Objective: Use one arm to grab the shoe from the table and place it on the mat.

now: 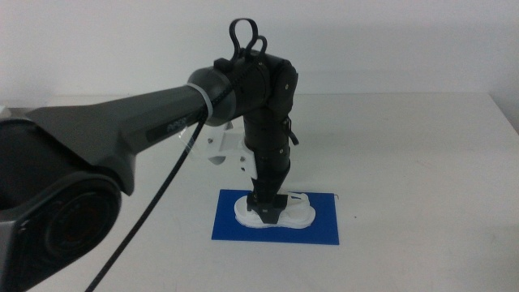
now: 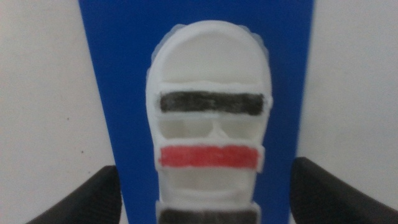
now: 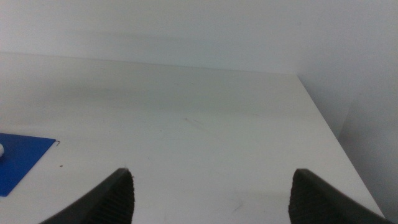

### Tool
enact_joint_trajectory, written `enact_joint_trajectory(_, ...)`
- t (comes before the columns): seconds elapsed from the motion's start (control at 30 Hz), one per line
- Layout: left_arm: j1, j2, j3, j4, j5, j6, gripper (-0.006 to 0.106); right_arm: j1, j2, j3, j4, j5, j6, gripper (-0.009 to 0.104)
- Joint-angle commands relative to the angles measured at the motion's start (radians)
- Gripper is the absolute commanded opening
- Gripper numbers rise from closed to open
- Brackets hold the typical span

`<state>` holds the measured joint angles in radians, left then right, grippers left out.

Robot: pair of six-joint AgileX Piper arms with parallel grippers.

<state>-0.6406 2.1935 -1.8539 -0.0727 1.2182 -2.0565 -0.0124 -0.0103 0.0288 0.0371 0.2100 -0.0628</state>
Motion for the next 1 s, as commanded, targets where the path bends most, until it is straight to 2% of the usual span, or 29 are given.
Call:
enact_joint_trajectory(0.0, 0.0, -0.105, -0.029, 0.021, 0.092, -0.006, 0.094, -0.001, -0.026, 0.005, -0.009, -0.076, -0.008, 0.064)
enact_joint_trajectory(0.17, 0.017, -0.238, -0.03, 0.144, 0.091, 0.092, 0.094, -0.001, -0.026, 0.005, -0.009, -0.076, -0.008, 0.064)
enact_joint_trajectory(0.33, 0.027, -0.386, -0.03, 0.324, 0.091, 0.37, 0.094, -0.001, -0.026, 0.005, -0.009, -0.076, -0.008, 0.064)
enact_joint_trajectory(0.43, 0.027, -0.464, -0.03, 0.485, 0.091, 0.693, 0.094, -0.001, -0.026, 0.005, -0.009, -0.076, -0.008, 0.064)
enact_joint_trajectory(0.5, 0.027, -0.506, -0.03, 0.646, 0.09, 0.995, 0.094, -0.001, -0.026, 0.005, -0.009, -0.076, -0.008, 0.064)
enact_joint_trajectory(0.57, 0.027, -0.539, -0.03, 0.727, 0.09, 1.304, 0.094, -0.001, -0.026, 0.005, -0.009, -0.076, -0.008, 0.064)
enact_joint_trajectory(0.6, 0.026, -0.556, -0.028, 0.743, 0.09, 1.465, 0.094, -0.001, -0.026, 0.005, -0.009, -0.076, -0.008, 0.064)
enact_joint_trajectory(0.7, 0.035, -0.605, -0.028, 0.748, 0.09, 1.763, 0.094, -0.001, -0.026, 0.005, -0.009, -0.076, -0.008, 0.064)
enact_joint_trajectory(0.83, 0.1, -0.682, 0.005, 0.705, 0.085, 1.865, 0.094, -0.001, -0.026, 0.005, -0.009, -0.076, -0.008, 0.064)
enact_joint_trajectory(0.97, 0.193, -0.862, 0.197, 0.61, -0.05, 1.86, 0.094, -0.001, -0.026, 0.005, -0.009, -0.076, -0.008, 0.064)
